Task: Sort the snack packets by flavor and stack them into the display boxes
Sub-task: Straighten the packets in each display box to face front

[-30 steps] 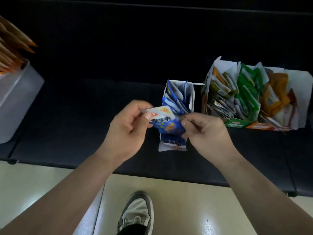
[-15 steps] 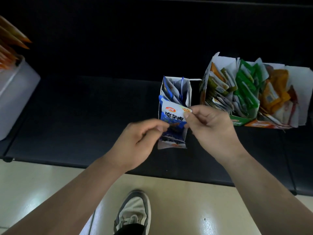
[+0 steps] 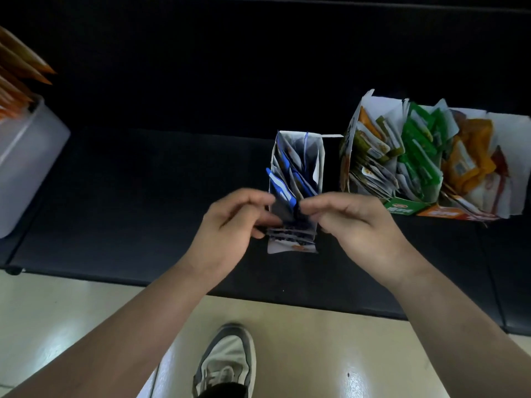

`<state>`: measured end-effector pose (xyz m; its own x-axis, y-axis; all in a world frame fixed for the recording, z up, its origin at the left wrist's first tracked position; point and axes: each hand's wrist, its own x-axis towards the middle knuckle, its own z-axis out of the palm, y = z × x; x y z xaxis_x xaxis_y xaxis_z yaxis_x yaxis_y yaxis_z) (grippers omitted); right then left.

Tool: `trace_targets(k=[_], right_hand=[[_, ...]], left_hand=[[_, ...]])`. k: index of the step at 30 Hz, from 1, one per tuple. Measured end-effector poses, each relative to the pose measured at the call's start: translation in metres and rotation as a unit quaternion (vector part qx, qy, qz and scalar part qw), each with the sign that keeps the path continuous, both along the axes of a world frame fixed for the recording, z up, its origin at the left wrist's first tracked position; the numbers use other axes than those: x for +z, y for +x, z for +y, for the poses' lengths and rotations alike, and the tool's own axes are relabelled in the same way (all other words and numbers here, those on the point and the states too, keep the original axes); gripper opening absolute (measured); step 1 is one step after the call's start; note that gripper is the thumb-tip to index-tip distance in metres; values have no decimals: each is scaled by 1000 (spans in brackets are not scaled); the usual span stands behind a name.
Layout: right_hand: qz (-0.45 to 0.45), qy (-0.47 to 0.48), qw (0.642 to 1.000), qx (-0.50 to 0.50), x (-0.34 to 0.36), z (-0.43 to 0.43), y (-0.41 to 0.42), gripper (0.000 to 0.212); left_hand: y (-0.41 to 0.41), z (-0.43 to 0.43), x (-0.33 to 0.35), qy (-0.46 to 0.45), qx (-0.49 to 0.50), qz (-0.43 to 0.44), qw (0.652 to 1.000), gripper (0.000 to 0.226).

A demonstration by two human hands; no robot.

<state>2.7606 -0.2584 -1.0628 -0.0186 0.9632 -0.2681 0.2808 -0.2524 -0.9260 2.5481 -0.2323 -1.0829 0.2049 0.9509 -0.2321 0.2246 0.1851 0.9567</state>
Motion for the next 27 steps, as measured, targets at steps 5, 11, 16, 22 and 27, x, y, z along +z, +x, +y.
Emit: trace_targets(k=[5, 11, 16, 22, 27], right_hand=[[-35, 17, 999, 7, -10, 1, -4, 30], [-62, 39, 996, -42, -15, 3, -8, 12], [-241, 81, 963, -83, -15, 11, -18, 36], [-425, 181, 884, -73, -16, 16, -24, 54], [-345, 103, 927, -103, -18, 23, -23, 40]], left_hand=[[12, 16, 12, 4, -2, 74, 997, 43], [19, 21, 7, 74, 14, 153, 985, 45], [13, 12, 1, 144, -27, 96, 985, 28], [4, 7, 4, 197, 47, 73, 977, 27], [-6, 14, 12, 199, 128, 55, 970, 19]])
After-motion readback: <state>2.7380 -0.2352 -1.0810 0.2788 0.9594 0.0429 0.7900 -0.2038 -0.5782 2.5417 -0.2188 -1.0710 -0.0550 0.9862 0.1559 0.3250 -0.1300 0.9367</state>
